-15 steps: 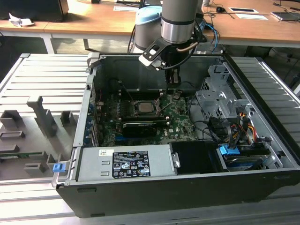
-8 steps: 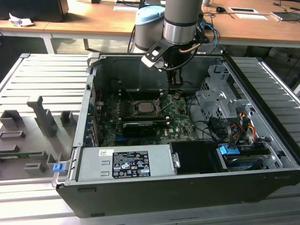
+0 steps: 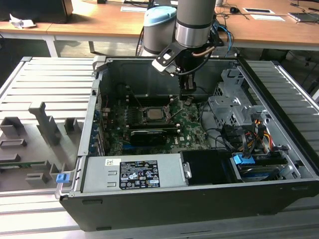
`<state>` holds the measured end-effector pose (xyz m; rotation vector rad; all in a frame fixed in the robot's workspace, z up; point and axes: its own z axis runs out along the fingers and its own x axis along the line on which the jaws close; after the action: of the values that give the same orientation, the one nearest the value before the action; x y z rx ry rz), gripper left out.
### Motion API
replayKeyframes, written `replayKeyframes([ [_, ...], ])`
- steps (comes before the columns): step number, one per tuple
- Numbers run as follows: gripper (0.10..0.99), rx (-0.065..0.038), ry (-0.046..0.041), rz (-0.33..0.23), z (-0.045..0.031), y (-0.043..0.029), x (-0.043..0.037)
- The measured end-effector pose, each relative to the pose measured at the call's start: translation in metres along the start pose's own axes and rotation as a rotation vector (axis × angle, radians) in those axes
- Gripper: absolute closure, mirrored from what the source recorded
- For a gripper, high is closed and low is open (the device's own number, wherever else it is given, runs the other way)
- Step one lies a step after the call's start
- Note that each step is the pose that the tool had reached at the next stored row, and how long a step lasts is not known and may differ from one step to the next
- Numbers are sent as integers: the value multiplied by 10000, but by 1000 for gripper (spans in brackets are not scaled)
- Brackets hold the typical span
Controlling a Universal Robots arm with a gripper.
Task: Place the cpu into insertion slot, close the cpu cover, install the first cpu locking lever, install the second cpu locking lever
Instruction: 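Close the cpu cover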
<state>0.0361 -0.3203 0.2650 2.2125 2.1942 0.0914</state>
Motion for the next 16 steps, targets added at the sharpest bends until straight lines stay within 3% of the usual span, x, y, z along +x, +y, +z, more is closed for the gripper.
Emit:
replayKeyframes([
  [9, 980, 4, 0, 1, 56, 146, 0],
  [16, 980, 5, -3, -3, 103, 157, -1],
])
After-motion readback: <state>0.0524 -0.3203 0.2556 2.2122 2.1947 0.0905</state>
